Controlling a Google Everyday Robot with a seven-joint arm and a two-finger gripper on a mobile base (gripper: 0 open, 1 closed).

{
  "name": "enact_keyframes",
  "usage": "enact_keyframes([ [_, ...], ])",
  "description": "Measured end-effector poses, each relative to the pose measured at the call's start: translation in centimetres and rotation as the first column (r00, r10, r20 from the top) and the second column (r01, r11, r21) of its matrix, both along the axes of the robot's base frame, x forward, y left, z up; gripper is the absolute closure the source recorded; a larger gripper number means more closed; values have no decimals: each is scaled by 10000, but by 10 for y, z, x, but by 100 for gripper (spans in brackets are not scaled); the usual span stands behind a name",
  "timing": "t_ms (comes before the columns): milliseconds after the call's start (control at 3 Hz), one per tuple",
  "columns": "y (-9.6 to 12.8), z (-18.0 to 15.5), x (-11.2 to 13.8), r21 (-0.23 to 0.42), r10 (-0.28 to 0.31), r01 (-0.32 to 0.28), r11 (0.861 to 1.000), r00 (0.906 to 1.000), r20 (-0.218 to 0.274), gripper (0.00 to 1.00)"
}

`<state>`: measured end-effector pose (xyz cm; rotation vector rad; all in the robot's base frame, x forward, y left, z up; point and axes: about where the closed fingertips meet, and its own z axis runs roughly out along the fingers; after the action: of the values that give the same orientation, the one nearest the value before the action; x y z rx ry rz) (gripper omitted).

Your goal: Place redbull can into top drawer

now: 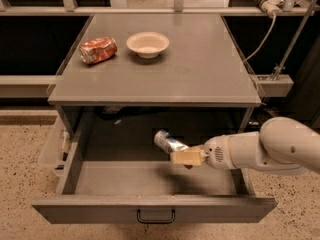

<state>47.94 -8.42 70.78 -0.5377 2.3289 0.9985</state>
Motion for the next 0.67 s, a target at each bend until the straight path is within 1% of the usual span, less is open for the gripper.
enact_keyframes([
  [333, 22, -37, 11, -93, -323, 321, 9994, 9993, -193, 100],
  [667, 32, -67, 25, -334, -742, 734, 9967, 9970, -218, 100],
])
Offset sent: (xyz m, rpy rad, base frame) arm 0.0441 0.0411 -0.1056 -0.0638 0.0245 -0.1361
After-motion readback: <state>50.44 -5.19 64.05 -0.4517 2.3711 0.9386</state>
